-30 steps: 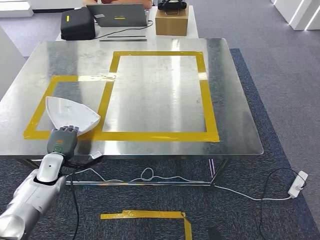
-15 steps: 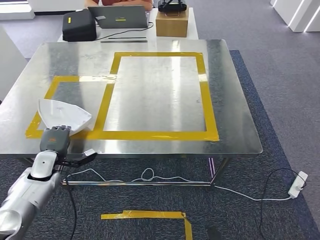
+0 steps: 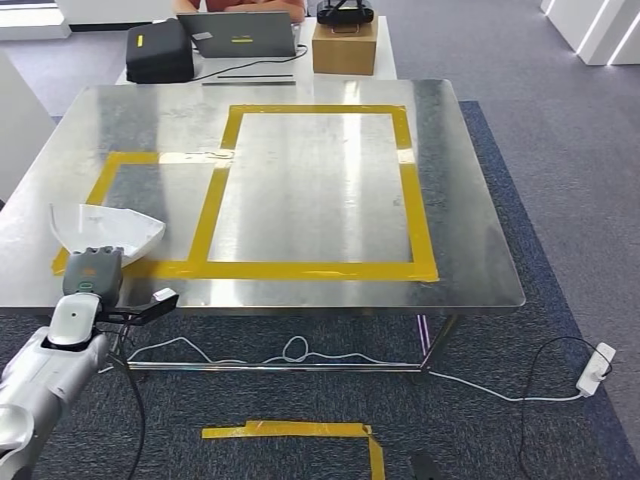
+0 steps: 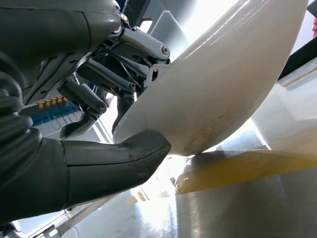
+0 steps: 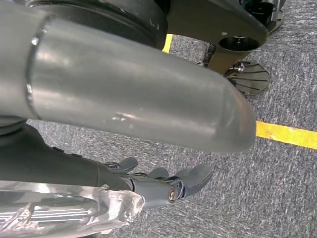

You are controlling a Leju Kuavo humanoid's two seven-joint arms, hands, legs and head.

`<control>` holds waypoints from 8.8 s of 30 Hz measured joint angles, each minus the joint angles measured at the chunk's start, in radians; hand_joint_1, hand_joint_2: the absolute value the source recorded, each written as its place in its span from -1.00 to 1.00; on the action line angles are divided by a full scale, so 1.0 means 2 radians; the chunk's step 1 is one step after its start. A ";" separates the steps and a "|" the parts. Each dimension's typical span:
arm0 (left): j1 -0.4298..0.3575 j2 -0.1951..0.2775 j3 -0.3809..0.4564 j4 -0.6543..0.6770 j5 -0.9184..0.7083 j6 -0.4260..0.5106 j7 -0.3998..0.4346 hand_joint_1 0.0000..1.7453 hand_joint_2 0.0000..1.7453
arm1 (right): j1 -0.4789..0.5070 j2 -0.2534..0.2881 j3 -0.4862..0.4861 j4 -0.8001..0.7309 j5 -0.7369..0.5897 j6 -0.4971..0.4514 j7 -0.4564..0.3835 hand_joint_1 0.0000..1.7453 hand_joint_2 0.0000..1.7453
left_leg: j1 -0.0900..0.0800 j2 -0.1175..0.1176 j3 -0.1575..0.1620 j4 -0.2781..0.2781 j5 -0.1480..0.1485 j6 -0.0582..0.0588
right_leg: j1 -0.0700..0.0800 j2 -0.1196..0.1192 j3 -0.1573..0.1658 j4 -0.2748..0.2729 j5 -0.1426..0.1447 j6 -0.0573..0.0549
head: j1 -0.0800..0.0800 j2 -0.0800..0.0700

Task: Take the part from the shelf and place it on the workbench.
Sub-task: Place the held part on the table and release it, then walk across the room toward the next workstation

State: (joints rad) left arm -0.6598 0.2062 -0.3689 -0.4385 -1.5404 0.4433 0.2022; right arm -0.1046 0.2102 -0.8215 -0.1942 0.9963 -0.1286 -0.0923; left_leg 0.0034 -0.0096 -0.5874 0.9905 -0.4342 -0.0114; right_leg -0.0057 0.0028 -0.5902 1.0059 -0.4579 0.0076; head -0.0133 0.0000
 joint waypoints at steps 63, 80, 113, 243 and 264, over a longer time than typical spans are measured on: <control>0.035 -0.011 0.182 -0.122 0.000 0.126 -0.117 -1.00 -1.00 | 0.007 0.004 -0.026 0.000 0.042 -0.028 0.000 -1.00 -1.00 | 0.000 0.001 0.003 -0.007 -0.001 0.019 | -0.004 0.000 -0.030 0.056 -0.038 0.015 | 0.002 0.000; 0.050 0.002 0.178 -0.118 0.000 0.126 -0.072 -1.00 -1.00 | 0.009 0.004 -0.026 0.000 0.048 -0.026 0.004 -1.00 -1.00 | 0.007 -0.001 -0.065 0.124 -0.064 -0.012 | -0.006 -0.004 0.005 0.003 -0.013 -0.008 | -0.002 0.000; 0.089 0.018 0.164 -0.091 0.000 0.127 -0.019 -1.00 -1.00 | 0.011 0.002 -0.028 0.000 0.054 -0.024 0.011 -1.00 -1.00 | 0.004 0.001 -0.082 0.139 -0.053 -0.012 | 0.000 -0.018 0.010 -0.001 -0.015 -0.014 | -0.003 0.000; 0.292 -0.205 0.626 0.108 0.316 -0.055 -0.103 -1.00 -1.00 | 0.009 0.014 -0.070 -0.002 0.065 -0.039 0.016 -1.00 -1.00 | -0.008 0.026 0.012 0.005 -0.015 0.008 | 0.006 -0.049 0.036 -0.002 -0.033 -0.002 | 0.002 0.000; 0.291 -0.213 0.621 0.108 0.303 -0.053 -0.109 -1.00 -1.00 | 0.013 0.006 -0.080 -0.002 0.055 -0.038 0.013 -1.00 -1.00 | 0.001 -0.004 -0.042 0.113 -0.069 -0.011 | -0.005 -0.006 0.028 -0.001 -0.023 -0.008 | 0.001 0.000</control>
State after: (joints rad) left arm -0.0769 -0.2201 0.8728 -0.2219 -0.9339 0.3381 -0.0153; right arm -0.0796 0.2214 -0.9815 -0.1984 1.1066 -0.2038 -0.0671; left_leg 0.0044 -0.0178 -0.6712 1.2164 -0.5722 -0.0337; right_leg -0.0159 -0.0100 -0.5346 1.0036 -0.5049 -0.0085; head -0.0114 0.0000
